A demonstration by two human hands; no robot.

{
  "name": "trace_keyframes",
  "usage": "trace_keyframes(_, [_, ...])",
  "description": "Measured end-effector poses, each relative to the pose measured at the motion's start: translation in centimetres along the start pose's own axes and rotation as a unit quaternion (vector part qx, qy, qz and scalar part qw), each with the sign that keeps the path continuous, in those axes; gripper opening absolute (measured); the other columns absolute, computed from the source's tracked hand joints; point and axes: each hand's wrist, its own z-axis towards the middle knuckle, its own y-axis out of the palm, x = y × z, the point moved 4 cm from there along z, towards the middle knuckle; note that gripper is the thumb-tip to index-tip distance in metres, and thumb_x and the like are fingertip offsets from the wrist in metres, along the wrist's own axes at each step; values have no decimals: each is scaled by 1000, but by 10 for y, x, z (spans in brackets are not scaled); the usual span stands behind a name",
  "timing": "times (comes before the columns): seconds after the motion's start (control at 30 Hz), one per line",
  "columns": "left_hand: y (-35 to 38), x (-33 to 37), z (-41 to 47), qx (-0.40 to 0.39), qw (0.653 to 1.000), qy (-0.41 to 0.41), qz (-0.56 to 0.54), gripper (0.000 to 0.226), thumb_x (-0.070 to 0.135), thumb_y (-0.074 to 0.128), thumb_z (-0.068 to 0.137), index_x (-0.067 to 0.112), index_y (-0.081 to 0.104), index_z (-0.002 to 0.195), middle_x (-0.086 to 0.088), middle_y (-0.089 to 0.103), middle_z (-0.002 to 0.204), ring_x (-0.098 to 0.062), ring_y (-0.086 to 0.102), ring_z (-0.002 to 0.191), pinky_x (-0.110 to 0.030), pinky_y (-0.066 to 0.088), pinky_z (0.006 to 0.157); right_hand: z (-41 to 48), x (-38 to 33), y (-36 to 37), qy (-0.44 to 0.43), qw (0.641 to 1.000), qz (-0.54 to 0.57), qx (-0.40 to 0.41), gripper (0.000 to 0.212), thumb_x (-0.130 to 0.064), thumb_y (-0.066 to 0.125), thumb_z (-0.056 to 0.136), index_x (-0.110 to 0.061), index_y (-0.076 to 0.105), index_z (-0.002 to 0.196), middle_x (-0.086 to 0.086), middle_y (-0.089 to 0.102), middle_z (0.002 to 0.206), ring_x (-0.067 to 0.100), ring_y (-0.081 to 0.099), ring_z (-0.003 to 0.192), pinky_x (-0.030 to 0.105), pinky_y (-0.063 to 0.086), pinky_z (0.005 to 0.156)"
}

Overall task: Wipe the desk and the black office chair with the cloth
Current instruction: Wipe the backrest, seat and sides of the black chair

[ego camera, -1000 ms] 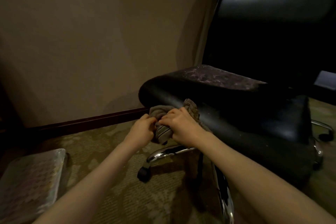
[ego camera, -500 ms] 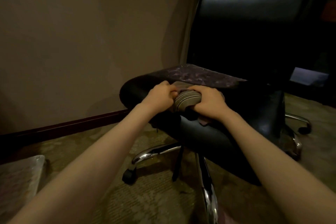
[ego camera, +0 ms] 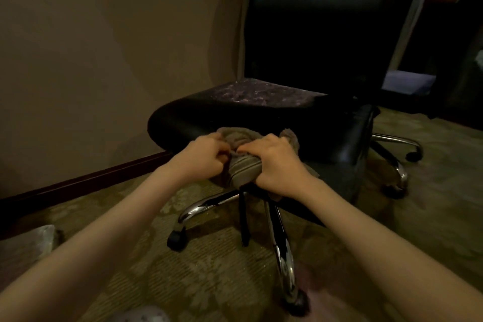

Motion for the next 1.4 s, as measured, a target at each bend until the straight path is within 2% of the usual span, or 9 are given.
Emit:
trace_keyframes(0.13, [12,11,-15,-2,1000,15,10,17,10,53,88,15,67,97,1,47,101,-20,52,96,-32,44,82,-23,-7,3,-61,997,-36,9,56,-10,74,66,-14,63,121,3,65,116,28,55,104,32,26,78])
trace_keyframes(0.27, [7,19,-17,29,999,28,25,20,7,53,87,12,68,98,0,50,103,-21,53,95,-34,45,82,-24,-6,-3,-73,995,-62,25,60,-4,80,55,-11,67,114,6,69,106,31,61,91,33,32,73])
trace_keyframes(0.43, [-27,57,26,152,985,76,-15,21,10,56,89,8,69,105,-6,55,107,-25,54,96,-25,38,79,-16,36,-60,36,993,-51,105,59,-1,73,62,-12,64,119,13,67,110,35,60,98,41,43,80])
trace_keyframes(0.53, [-6,88,53,89,993,78,7,25,14,51,91,14,66,112,-9,53,113,-27,53,100,-31,43,84,-34,65,-70,118,990,-24,71,56,-7,67,74,-20,58,128,7,62,121,28,54,110,30,39,88])
trace_keyframes(0.77, [14,107,46,72,990,113,-43,22,9,52,90,11,69,103,-5,54,106,-23,52,97,-29,43,83,-77,74,-68,166,979,34,116,57,-6,71,70,-21,62,124,4,64,108,20,55,100,7,26,73])
trace_keyframes(0.9, [22,120,34,54,985,159,-50,18,7,55,88,10,70,97,0,53,101,-22,54,95,-34,47,83,-100,72,-65,135,979,62,138,55,-2,75,64,-14,66,117,3,68,107,22,57,96,22,37,80])
trace_keyframes(1.07, [32,142,21,29,977,204,-48,16,9,55,87,7,71,90,-1,53,100,-18,53,88,-38,47,81,-132,71,-66,92,970,76,211,49,-14,76,62,-14,69,110,1,70,104,20,61,92,31,48,81])
trace_keyframes(1.23, [26,134,23,90,978,176,-69,30,22,45,82,8,71,88,-4,56,96,-22,55,85,-41,48,76,-104,70,-76,129,978,66,150,51,-11,77,64,-17,68,114,2,69,105,22,59,90,38,50,81])
trace_keyframes(1.4, [8,64,30,139,982,107,-71,24,14,49,85,3,71,82,-4,56,92,-22,56,81,-38,49,73,-31,43,-51,131,991,-6,37,51,-23,69,73,-25,59,123,0,63,118,23,53,104,38,43,93])
